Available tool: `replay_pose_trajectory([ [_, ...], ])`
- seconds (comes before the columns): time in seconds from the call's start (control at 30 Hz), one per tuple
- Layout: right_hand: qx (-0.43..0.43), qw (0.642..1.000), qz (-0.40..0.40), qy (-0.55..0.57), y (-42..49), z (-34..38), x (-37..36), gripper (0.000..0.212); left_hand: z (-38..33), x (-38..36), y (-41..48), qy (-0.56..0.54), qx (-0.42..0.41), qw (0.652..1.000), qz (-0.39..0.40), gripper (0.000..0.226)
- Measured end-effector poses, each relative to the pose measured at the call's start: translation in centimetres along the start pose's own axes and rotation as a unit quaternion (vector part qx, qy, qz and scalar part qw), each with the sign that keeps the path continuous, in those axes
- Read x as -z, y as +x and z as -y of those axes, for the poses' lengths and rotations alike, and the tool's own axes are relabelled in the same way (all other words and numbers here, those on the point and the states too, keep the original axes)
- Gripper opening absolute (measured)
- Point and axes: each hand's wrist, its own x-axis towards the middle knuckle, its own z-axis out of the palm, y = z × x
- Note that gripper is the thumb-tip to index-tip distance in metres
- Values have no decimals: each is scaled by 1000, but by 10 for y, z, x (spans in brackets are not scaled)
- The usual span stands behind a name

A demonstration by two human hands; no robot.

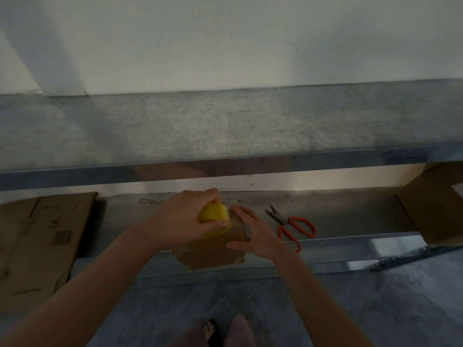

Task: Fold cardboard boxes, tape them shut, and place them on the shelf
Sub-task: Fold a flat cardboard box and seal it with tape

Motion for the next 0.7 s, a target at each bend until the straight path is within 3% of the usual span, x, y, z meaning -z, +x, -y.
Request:
replay_pose_trajectory([
  [0.17,1,1000,10,12,-1,-1,0,100,37,-6,-18,-34,73,997,-10,37],
  [0.3,4,1000,12,8,0,0,2,101,55,-12,-22,-28,78,997,-9,46],
  [0.5,3,1000,16,12,1,-2,0,102,63,-17,-21,7,86,996,16,30],
  [0.6,6,1000,12,3,1,-3,2,101,77,-13,-28,76,110,991,28,27],
  [0.7,6,1000,20,-6,3,0,3,102,91,-9,-35,62,133,989,33,27],
])
